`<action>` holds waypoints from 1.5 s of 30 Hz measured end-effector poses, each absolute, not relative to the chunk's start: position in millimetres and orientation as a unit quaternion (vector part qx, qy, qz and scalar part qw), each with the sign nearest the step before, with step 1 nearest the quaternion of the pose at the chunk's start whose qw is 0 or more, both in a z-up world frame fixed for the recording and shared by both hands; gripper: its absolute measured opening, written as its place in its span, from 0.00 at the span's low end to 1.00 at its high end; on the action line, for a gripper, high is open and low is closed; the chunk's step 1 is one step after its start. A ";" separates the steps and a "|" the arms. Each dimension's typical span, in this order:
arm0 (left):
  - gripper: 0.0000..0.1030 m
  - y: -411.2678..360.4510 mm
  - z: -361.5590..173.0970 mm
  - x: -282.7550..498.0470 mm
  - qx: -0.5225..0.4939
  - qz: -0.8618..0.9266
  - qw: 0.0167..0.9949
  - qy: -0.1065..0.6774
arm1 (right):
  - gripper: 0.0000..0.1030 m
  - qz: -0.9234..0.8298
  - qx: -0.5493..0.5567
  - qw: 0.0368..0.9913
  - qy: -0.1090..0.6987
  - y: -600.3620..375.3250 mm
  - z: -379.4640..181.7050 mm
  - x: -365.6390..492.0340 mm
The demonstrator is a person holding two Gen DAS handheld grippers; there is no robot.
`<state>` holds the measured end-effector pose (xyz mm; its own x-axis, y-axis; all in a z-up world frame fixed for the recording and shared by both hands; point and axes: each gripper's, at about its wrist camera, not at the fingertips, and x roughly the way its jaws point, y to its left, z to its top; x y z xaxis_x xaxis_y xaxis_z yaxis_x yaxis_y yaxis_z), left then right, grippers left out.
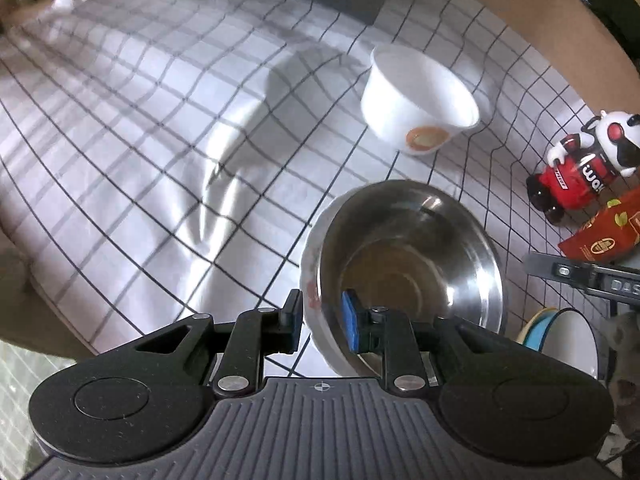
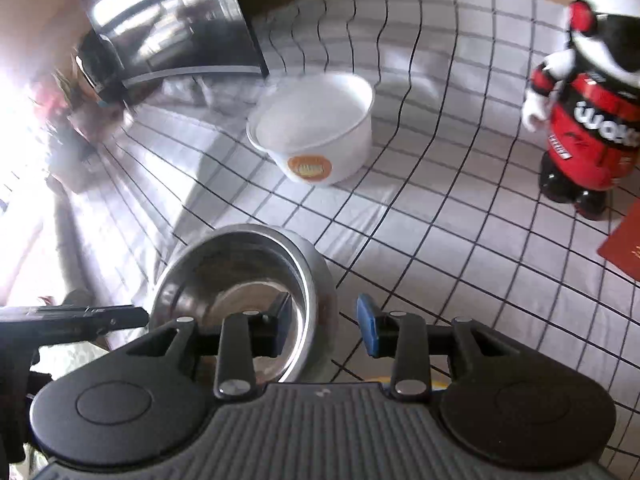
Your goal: Organize plates and bowls
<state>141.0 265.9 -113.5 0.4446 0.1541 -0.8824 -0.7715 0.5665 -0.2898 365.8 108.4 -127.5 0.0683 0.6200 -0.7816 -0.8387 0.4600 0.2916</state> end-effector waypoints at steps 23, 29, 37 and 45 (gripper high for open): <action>0.34 309.2 -167.0 150.1 -0.456 0.216 0.737 0.449 | 0.46 0.434 -0.129 0.687 0.569 169.8 -191.8 363.0; 0.33 320.5 -170.4 148.5 -0.463 0.216 0.731 0.453 | 0.47 0.438 -0.122 0.687 0.567 179.2 -192.3 359.2; 0.33 345.7 -124.4 151.4 -0.398 0.232 0.769 0.442 | 0.47 0.457 -0.152 0.714 0.508 173.2 -166.0 357.0; 0.33 402.4 -87.8 223.1 -0.384 0.237 0.817 0.360 | 0.58 0.464 -0.132 0.795 0.368 173.3 -102.6 392.6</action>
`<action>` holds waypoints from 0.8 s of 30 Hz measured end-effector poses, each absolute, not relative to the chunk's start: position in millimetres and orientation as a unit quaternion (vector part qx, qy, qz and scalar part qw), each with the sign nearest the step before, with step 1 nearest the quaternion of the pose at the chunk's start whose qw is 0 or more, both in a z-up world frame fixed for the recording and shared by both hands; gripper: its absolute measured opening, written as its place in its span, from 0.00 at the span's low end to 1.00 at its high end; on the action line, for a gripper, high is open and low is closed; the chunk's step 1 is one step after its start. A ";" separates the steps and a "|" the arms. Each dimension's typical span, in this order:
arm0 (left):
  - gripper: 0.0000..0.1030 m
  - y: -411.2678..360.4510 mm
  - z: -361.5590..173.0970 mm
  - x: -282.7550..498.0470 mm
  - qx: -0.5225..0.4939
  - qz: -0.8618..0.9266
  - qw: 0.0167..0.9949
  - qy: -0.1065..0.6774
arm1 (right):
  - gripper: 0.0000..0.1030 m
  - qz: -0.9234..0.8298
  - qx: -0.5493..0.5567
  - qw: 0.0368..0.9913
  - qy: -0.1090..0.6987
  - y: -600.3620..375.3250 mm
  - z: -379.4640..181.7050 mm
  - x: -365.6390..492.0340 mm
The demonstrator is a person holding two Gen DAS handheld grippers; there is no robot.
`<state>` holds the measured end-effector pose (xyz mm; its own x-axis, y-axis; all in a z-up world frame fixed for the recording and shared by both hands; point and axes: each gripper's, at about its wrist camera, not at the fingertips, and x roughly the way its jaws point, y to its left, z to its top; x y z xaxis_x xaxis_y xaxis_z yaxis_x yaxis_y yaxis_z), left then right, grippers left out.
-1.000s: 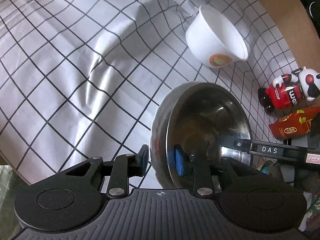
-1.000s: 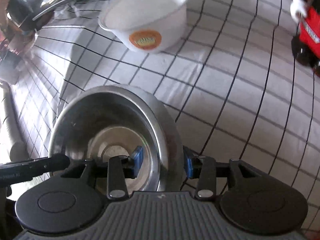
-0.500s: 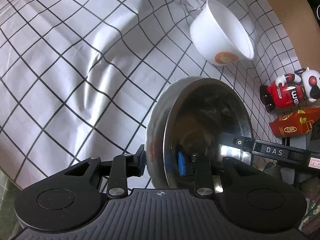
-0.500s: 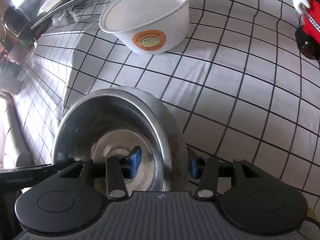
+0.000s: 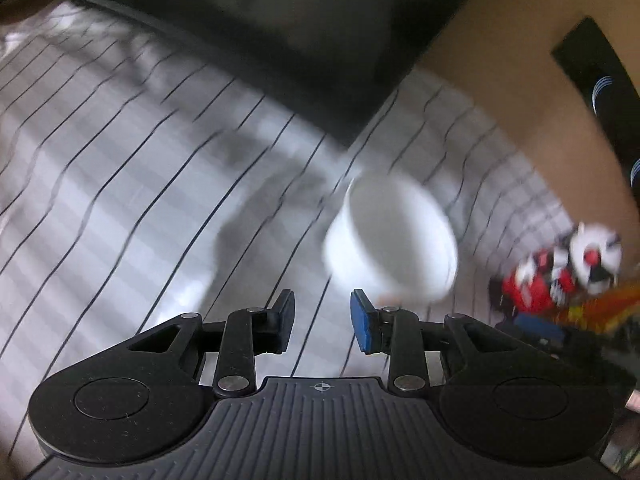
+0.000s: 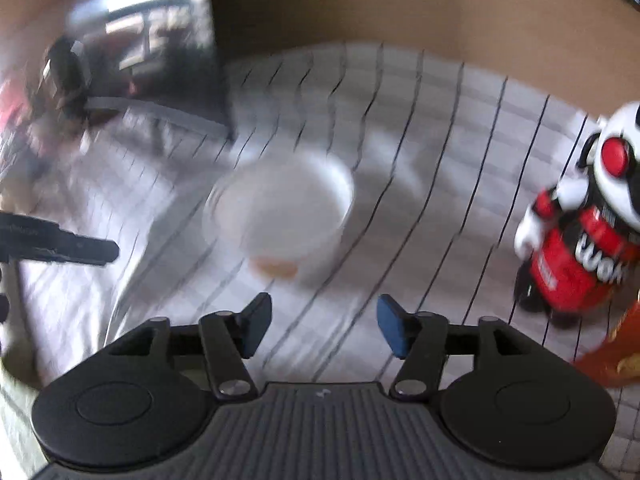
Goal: Organize plates and bowls
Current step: 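Move the right tool to the white labelled bowl and grasp its rim, then carry the white bowl with the right tool onto the bowl stack and open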
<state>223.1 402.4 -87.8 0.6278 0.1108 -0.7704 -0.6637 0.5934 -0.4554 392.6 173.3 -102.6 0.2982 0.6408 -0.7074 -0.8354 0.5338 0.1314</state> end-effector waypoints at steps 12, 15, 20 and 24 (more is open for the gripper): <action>0.33 442.1 -133.1 323.3 -0.376 0.239 0.805 0.393 | 0.51 0.415 0.007 0.772 0.481 246.0 -152.9 465.6; 0.33 440.8 -144.7 331.3 -0.384 0.228 0.798 0.403 | 0.26 0.429 0.003 0.750 0.504 254.7 -164.4 471.7; 0.29 404.8 -122.1 334.0 -0.359 0.176 0.823 0.403 | 0.25 0.446 0.000 0.753 0.484 214.6 -143.9 461.0; 0.26 361.9 -110.3 336.0 -0.382 0.103 0.831 0.391 | 0.25 0.413 -0.019 0.774 0.479 160.3 -135.4 458.9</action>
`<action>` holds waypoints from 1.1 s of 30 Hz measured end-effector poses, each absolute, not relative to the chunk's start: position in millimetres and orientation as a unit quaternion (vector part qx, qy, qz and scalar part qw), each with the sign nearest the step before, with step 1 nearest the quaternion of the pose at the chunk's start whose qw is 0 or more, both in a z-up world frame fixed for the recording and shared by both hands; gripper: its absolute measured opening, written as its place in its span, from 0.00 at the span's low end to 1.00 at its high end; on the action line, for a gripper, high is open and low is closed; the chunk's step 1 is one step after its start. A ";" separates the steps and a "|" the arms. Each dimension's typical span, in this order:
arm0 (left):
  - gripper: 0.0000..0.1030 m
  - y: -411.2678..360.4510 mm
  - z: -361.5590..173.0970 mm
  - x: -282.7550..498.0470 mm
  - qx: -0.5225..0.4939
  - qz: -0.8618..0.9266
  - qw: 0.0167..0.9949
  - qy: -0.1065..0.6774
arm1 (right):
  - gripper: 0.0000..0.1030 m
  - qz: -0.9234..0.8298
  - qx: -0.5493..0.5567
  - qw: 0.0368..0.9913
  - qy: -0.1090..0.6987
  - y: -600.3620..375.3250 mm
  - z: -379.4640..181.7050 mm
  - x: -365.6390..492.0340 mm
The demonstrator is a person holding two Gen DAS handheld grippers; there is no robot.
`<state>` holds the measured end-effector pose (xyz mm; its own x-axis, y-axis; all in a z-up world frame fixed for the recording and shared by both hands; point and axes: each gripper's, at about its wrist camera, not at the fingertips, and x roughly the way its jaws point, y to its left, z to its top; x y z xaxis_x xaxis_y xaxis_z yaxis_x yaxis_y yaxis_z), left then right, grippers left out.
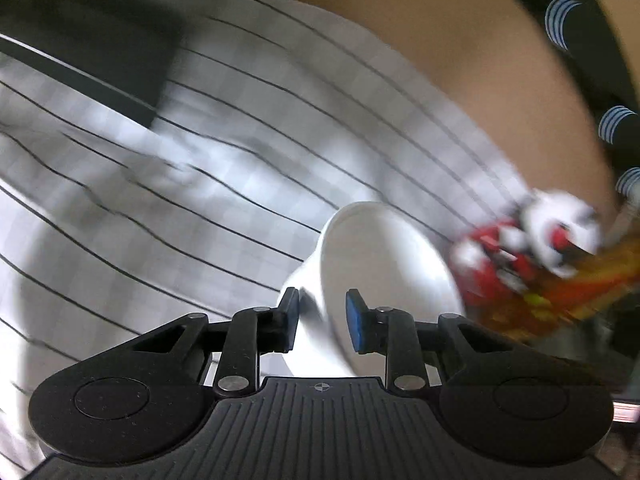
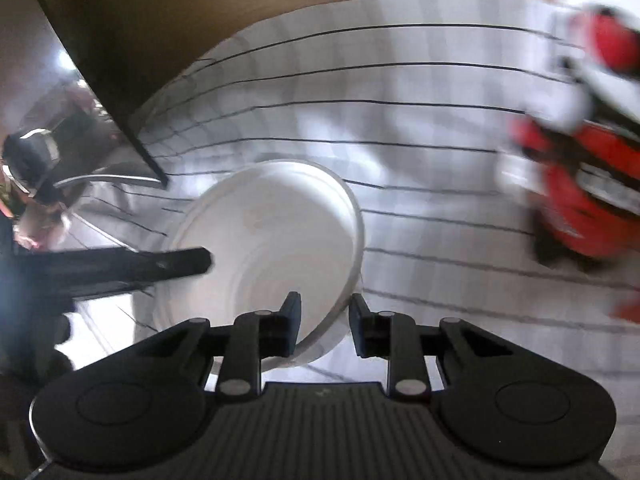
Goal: Organize plates and bowls
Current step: 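Carry the white bowl with the right tool onto the bowl stack and open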
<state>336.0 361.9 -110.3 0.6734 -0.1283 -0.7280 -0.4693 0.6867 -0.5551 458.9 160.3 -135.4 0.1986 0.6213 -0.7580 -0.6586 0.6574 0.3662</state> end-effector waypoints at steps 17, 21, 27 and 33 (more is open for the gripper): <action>0.30 243.4 -148.4 385.7 -0.364 0.035 0.801 0.474 | 0.28 0.293 0.045 0.791 0.535 -3.6 -189.3 481.2; 0.30 238.4 -159.7 400.5 -0.361 0.042 0.795 0.486 | 0.28 0.302 0.076 0.763 0.566 -2.5 -205.2 486.6; 0.30 240.7 -109.0 387.9 -0.352 0.027 0.832 0.429 | 0.30 0.327 0.063 0.791 0.514 -4.9 -169.2 465.1; 0.30 228.7 -25.6 355.5 -0.328 -0.013 0.865 0.379 | 0.30 0.371 0.079 0.809 0.449 -37.4 -96.7 429.1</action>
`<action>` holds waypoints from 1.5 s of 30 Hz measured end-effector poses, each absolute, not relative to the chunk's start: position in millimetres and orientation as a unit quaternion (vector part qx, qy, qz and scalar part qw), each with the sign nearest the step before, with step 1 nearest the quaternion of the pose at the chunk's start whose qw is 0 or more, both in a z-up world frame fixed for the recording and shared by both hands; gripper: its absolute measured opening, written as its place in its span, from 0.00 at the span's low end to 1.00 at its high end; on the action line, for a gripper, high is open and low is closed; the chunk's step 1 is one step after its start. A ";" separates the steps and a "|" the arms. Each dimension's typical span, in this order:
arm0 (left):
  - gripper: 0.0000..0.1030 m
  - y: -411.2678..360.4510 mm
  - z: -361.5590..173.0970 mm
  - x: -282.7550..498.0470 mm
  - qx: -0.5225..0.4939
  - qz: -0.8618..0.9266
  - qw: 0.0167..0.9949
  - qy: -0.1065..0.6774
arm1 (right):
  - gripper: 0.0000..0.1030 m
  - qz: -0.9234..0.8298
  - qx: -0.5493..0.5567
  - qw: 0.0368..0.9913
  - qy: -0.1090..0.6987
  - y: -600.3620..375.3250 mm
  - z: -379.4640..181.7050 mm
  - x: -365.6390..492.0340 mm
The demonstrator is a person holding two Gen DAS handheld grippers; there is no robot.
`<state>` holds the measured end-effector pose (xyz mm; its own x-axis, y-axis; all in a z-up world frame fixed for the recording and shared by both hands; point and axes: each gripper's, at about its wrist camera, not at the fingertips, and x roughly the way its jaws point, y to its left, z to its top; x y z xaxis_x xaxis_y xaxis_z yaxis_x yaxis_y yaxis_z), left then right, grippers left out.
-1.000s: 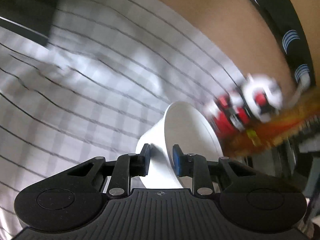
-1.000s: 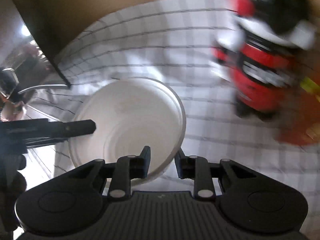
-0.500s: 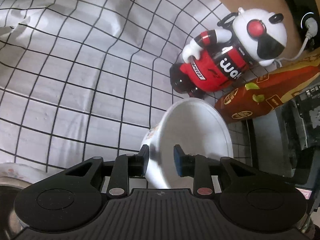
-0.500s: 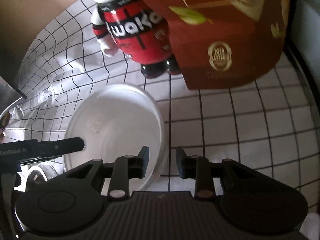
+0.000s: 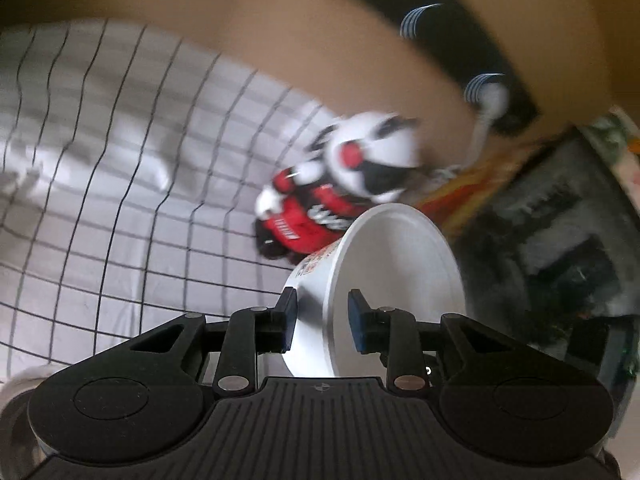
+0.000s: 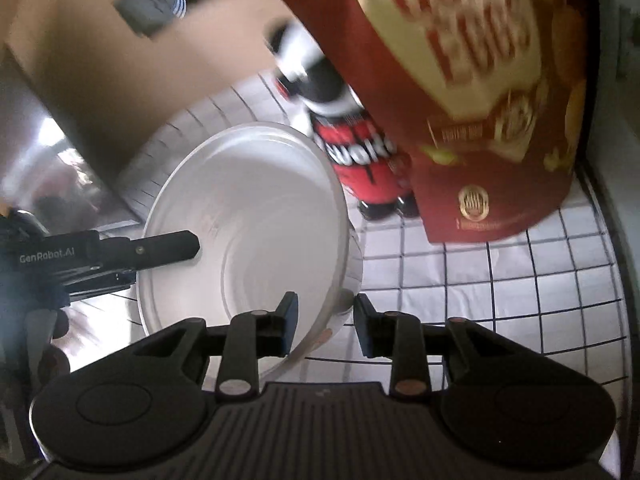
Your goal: Organize plates and bowls
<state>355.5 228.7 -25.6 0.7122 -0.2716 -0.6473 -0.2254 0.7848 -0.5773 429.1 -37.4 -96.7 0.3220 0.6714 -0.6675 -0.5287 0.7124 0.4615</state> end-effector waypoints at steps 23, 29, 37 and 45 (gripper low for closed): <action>0.28 187.0 -85.2 266.3 -0.358 -0.031 0.755 0.549 | 0.30 0.393 -0.085 0.765 0.503 -60.3 -122.3 341.2; 0.28 196.8 -76.1 253.9 -0.375 -0.014 0.760 0.531 | 0.30 0.389 -0.086 0.773 0.494 -60.9 -122.0 346.9; 0.27 241.3 -47.7 208.3 -0.360 0.071 0.814 0.450 | 0.33 0.402 -0.141 0.814 0.394 -40.6 -82.4 344.7; 0.28 298.3 -82.8 125.7 -0.413 0.221 0.769 0.434 | 0.42 0.482 -0.151 0.759 0.410 42.8 -75.0 362.4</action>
<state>125.7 298.3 -82.8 0.5254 -0.0184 -0.8507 -0.6993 0.5602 -0.4440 362.4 42.8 -75.0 0.1993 0.6072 -0.7691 -0.8558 0.4902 0.1653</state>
